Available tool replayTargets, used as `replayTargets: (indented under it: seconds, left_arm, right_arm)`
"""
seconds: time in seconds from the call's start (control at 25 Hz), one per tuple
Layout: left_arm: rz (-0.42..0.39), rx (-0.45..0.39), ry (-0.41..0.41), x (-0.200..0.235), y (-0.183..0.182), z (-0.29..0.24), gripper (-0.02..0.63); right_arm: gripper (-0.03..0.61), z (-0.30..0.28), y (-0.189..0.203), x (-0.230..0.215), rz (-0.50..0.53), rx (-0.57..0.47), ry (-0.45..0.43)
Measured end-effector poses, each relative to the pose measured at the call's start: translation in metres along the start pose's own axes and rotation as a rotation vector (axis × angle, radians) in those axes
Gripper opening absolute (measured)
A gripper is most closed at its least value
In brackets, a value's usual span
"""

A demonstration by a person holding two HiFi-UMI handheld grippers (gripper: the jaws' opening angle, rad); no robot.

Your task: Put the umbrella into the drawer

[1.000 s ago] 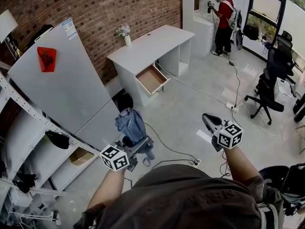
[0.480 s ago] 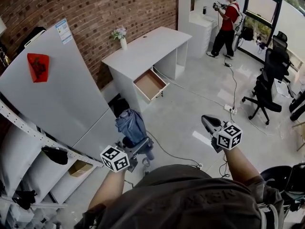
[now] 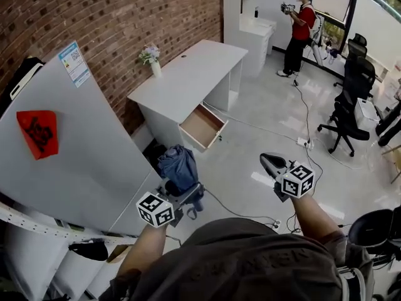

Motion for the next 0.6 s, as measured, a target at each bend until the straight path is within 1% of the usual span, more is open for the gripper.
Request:
replayTargets:
  seconds: [0.16,0.32,0.48,0.6]
  left_arm:
    - [0.002,0.005,0.033,0.044,-0.009,0.001,0.264]
    - [0.02,0.003,0.055,0.073,-0.012,-0.004,0.264]
    - [0.03,0.008,0.061,0.099,-0.015,-0.014,0.264]
    - [0.035,0.009,0.052,0.112,-0.017,-0.024,0.263]
  right_arm:
    - [-0.007,-0.033,-0.002,0.003,-0.008,0.02,0.028]
    - [-0.006,-0.056,0.0,-0.007,-0.024,0.047,0.059]
    - [-0.007,-0.079,-0.004,-0.02,-0.027,0.053,0.065]
    - [-0.007,-0.094,-0.005,-0.036,-0.032,0.054,0.055]
Point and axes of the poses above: the fingertips, and each gripper's own axes: z backward along the fingers, x to its left, y out of its underside, the point moved 4 cm from there along z, backward along the fingers, and after that the axes turned 9 degrees about y, right-handed, at the moved point
